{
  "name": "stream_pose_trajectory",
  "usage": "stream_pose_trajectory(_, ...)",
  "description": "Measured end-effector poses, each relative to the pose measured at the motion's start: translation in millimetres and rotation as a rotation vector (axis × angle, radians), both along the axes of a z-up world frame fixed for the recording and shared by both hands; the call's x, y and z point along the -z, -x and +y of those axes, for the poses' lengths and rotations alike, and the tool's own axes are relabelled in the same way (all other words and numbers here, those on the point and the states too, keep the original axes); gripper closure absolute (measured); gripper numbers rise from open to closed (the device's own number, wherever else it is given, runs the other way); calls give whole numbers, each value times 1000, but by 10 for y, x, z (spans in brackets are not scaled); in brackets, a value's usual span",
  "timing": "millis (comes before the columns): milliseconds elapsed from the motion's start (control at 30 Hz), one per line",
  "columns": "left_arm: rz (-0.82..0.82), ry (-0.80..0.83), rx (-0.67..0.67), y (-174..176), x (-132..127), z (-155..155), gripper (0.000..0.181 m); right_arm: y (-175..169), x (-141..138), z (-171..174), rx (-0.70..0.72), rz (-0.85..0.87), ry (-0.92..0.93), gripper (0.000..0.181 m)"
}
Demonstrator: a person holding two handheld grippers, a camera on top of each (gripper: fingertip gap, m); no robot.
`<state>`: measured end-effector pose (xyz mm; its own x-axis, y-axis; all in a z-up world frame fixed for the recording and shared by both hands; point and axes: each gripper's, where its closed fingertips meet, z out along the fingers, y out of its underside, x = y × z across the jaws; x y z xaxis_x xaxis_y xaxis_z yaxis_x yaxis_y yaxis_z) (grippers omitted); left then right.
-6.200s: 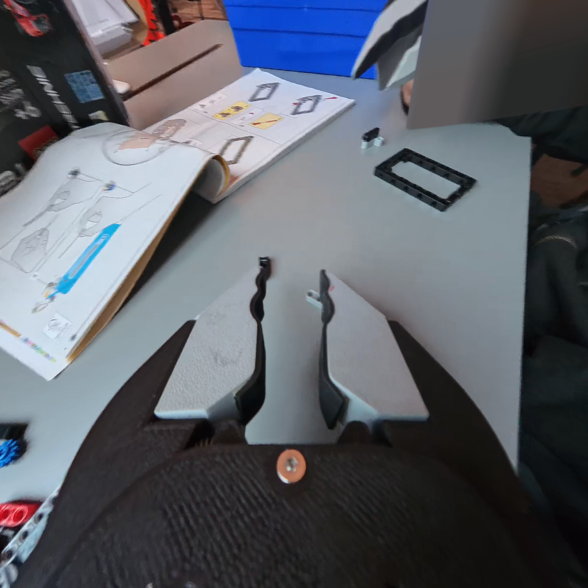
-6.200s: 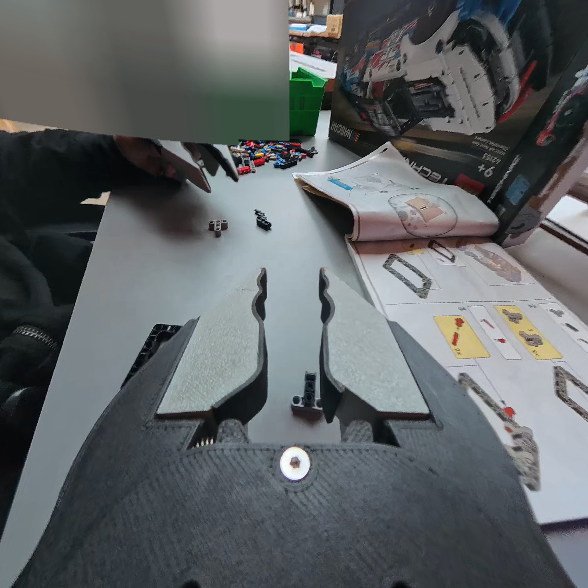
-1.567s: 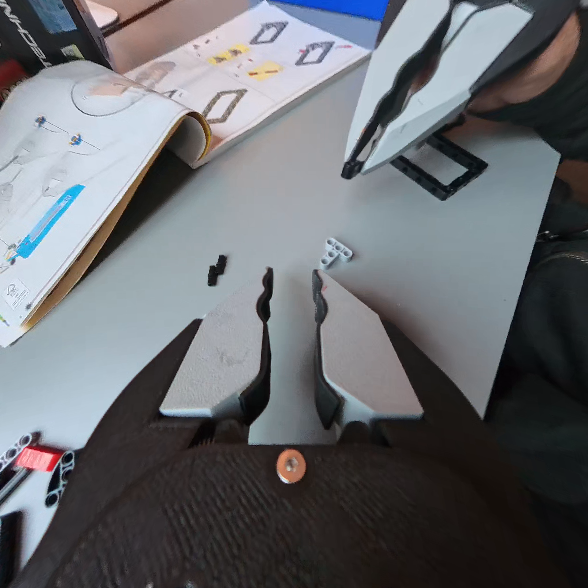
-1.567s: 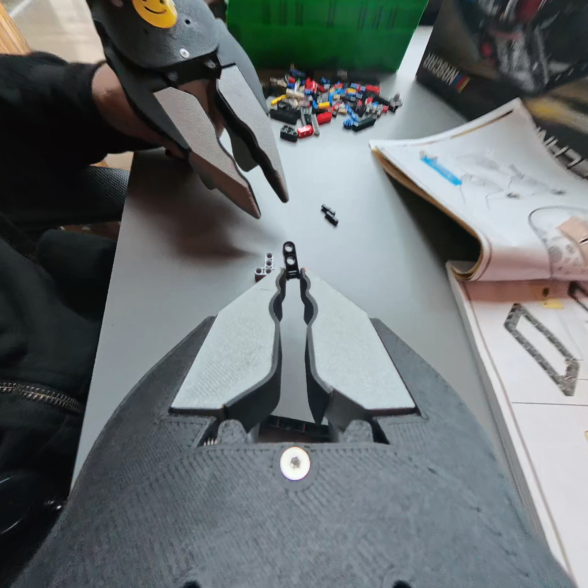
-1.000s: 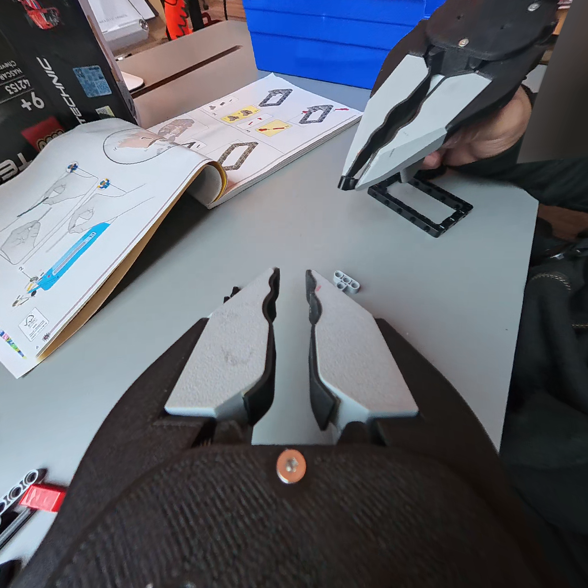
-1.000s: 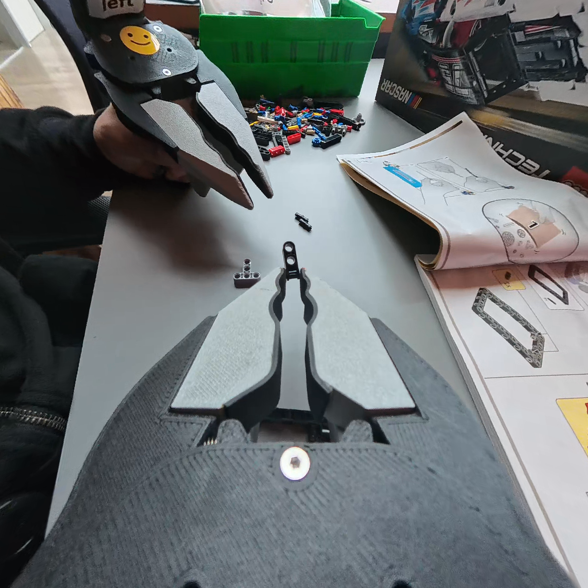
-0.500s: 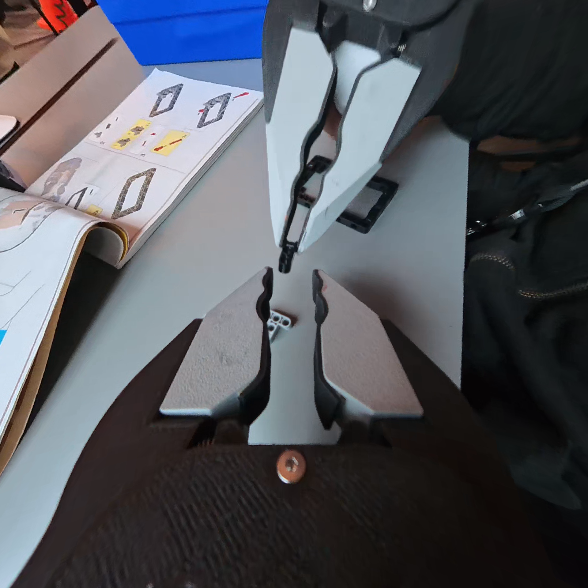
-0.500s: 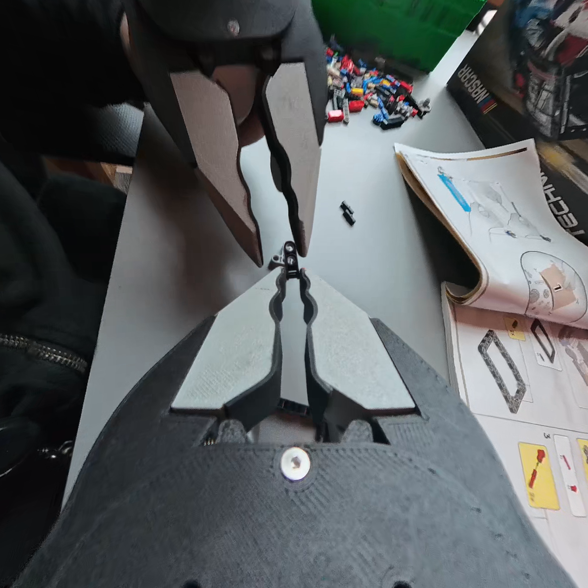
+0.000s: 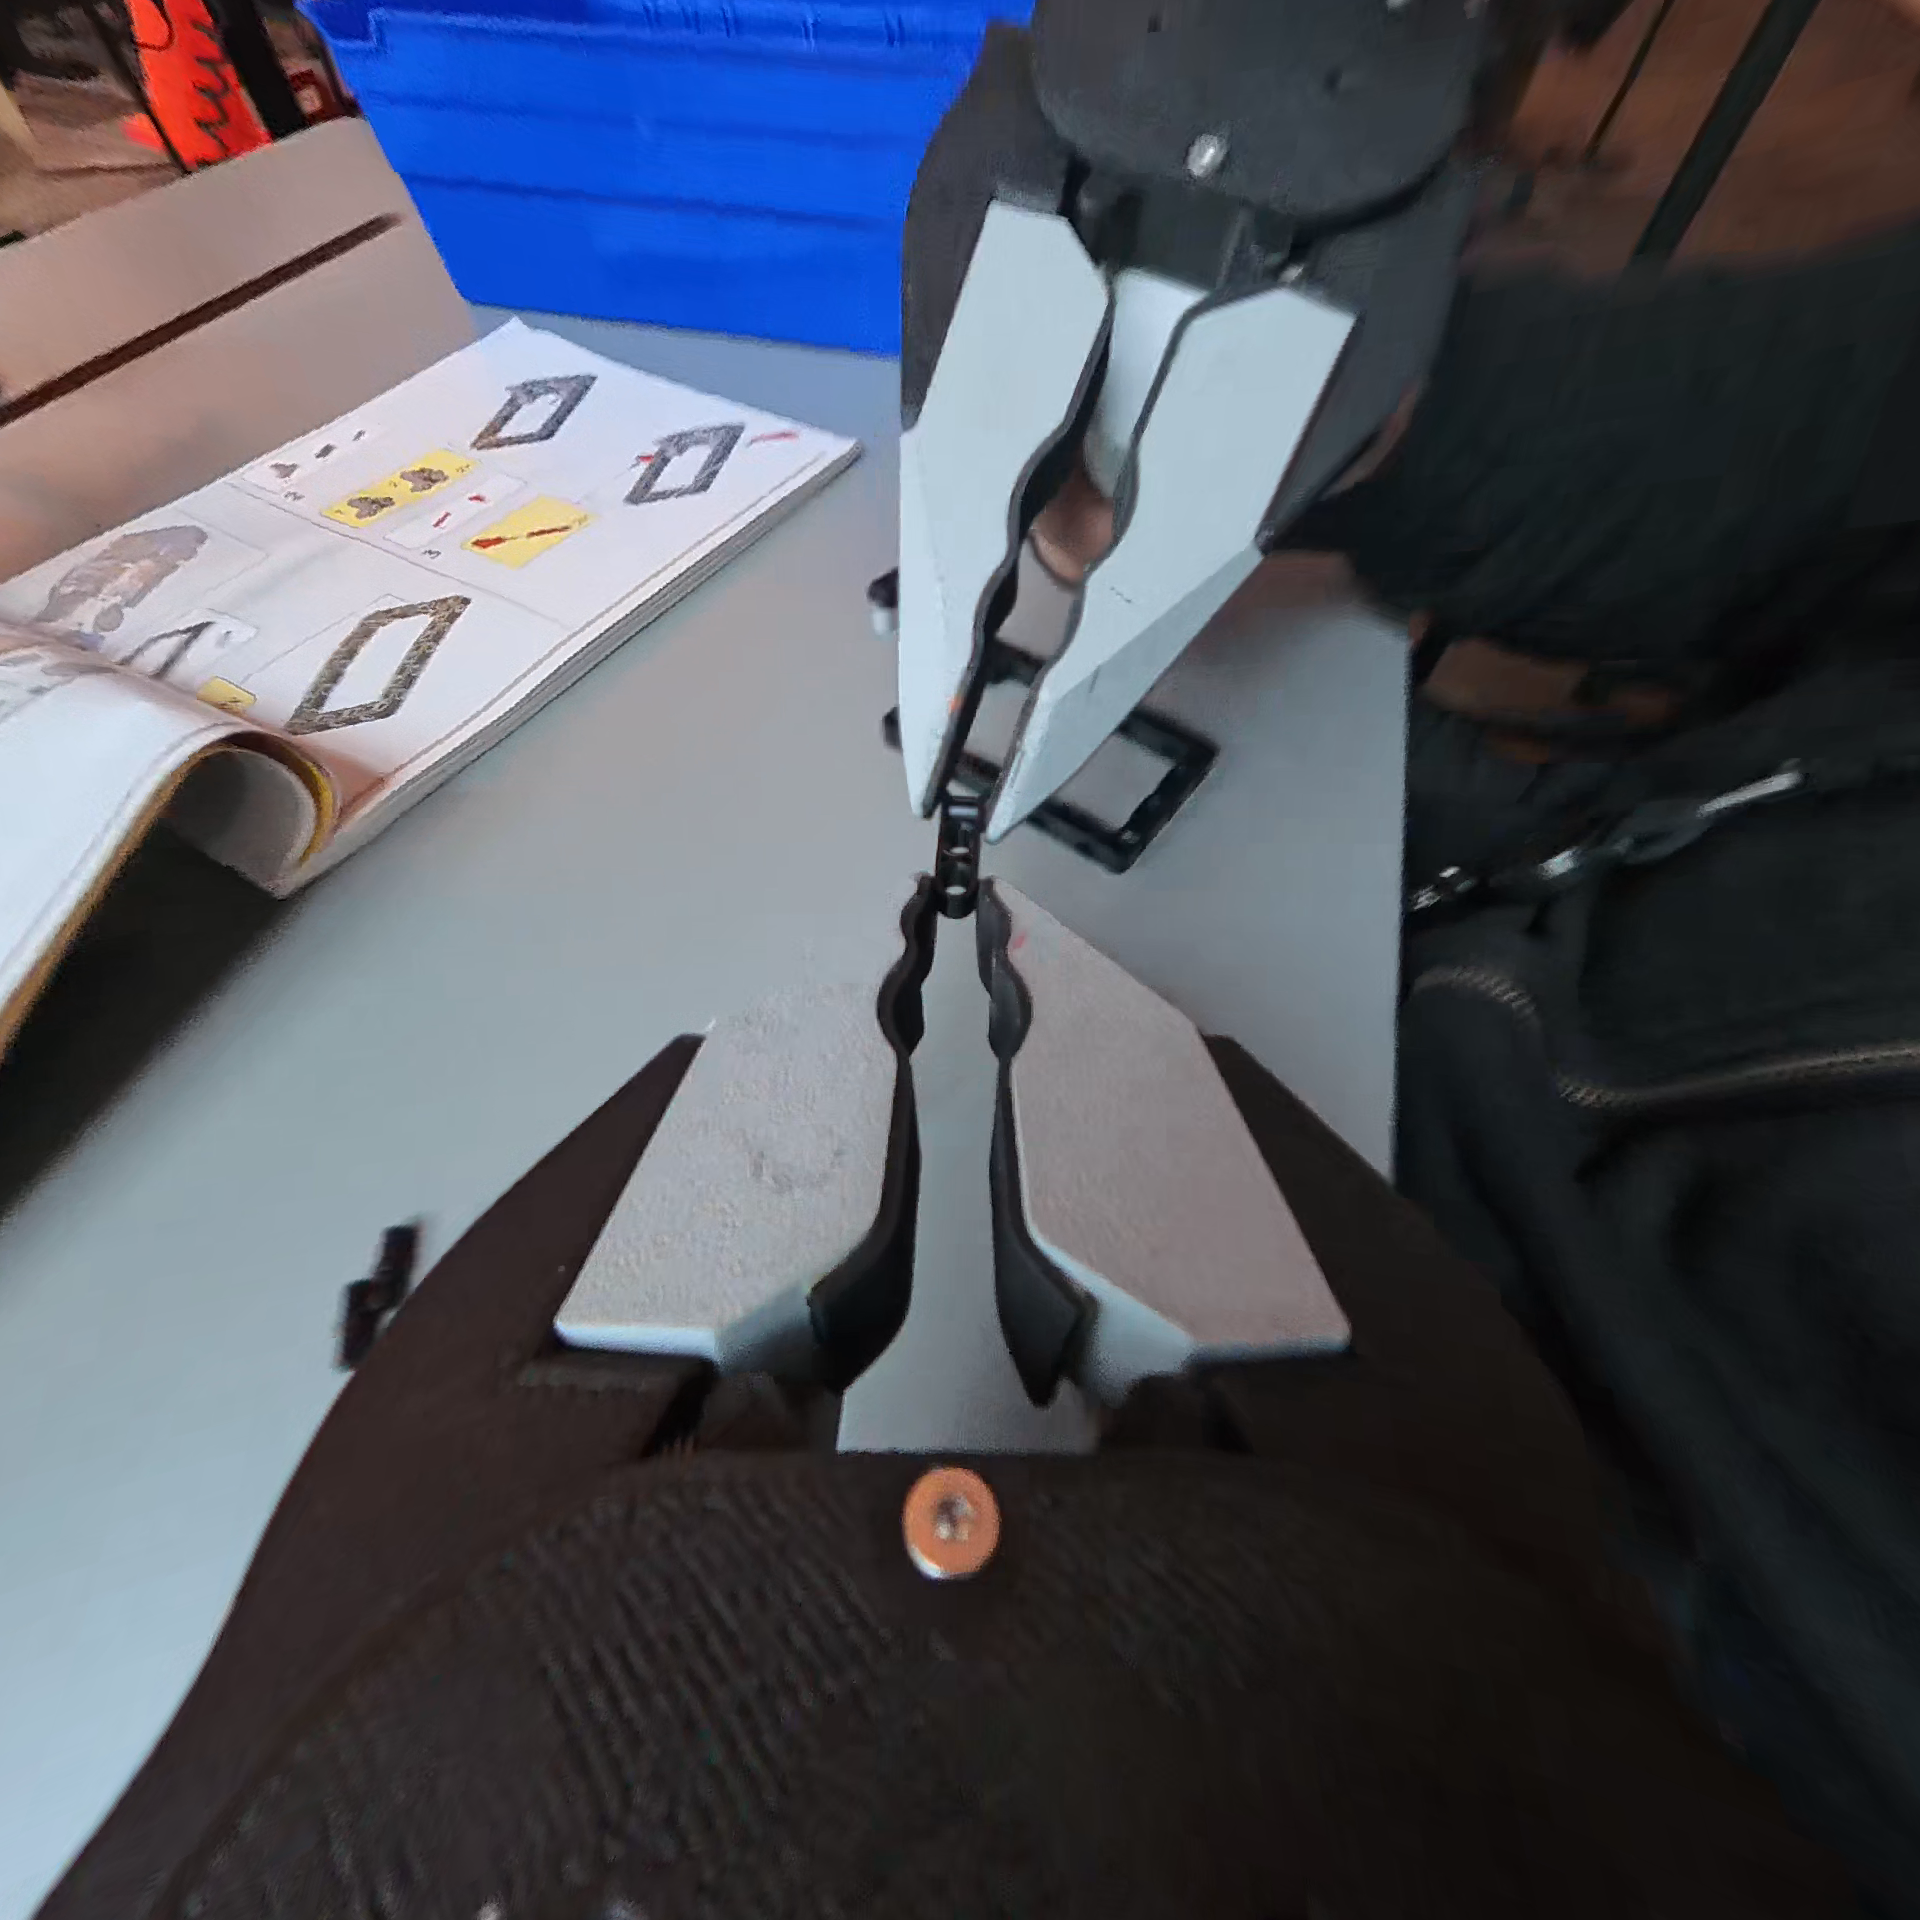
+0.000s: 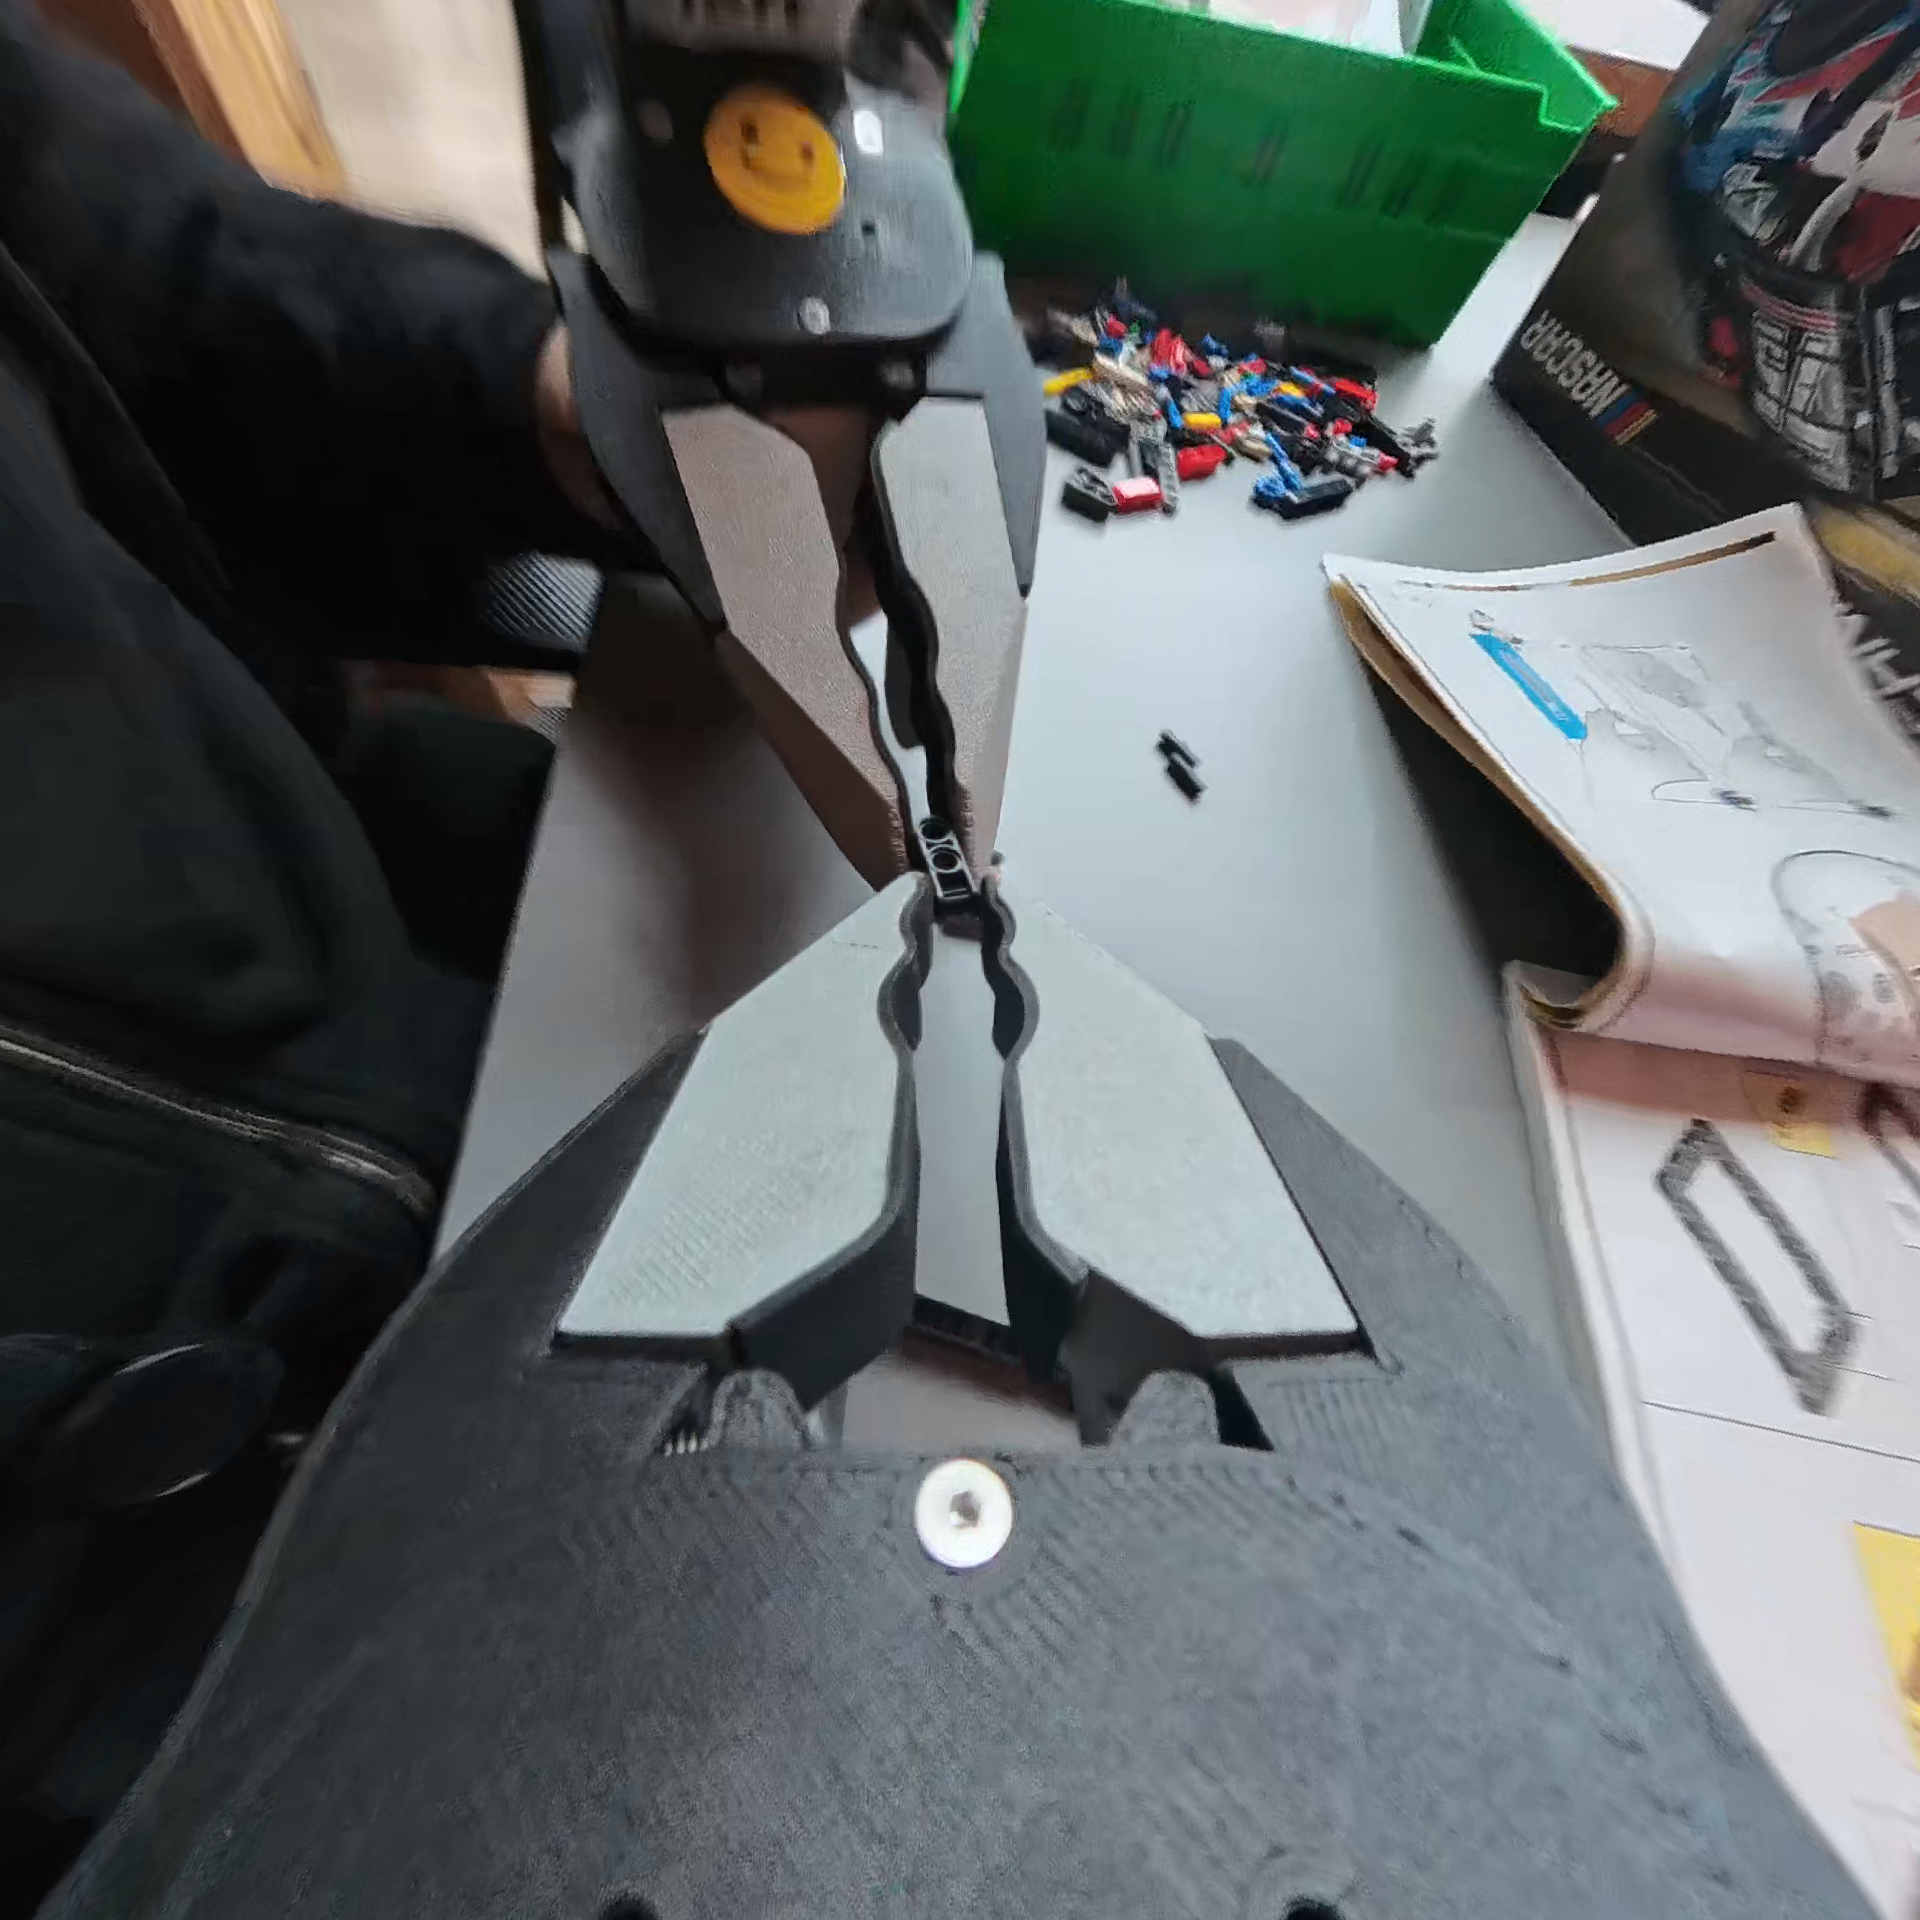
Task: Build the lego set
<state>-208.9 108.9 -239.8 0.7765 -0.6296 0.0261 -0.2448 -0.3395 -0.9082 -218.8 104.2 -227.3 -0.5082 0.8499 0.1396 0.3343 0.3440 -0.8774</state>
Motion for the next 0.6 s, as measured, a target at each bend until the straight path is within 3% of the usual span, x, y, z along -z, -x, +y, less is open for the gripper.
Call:
stream_pose_trajectory(67,-78,25,16,-36,-13,-35,177,-39,-9,-31,-32,-34,82,176)
stream_pose_trajectory(167,-54,42,-29,35,9,-21,173,-51,106,12,-15,-99,2,176)
stream_pose_trajectory(367,-37,36,-29,2,-36,-25,175,-41,64,-2,3,-100,-22,176)
stream_pose_trajectory(600,-340,-3,2,-6,-313,-59,175,-31,-239,-28,10,49,262,177)
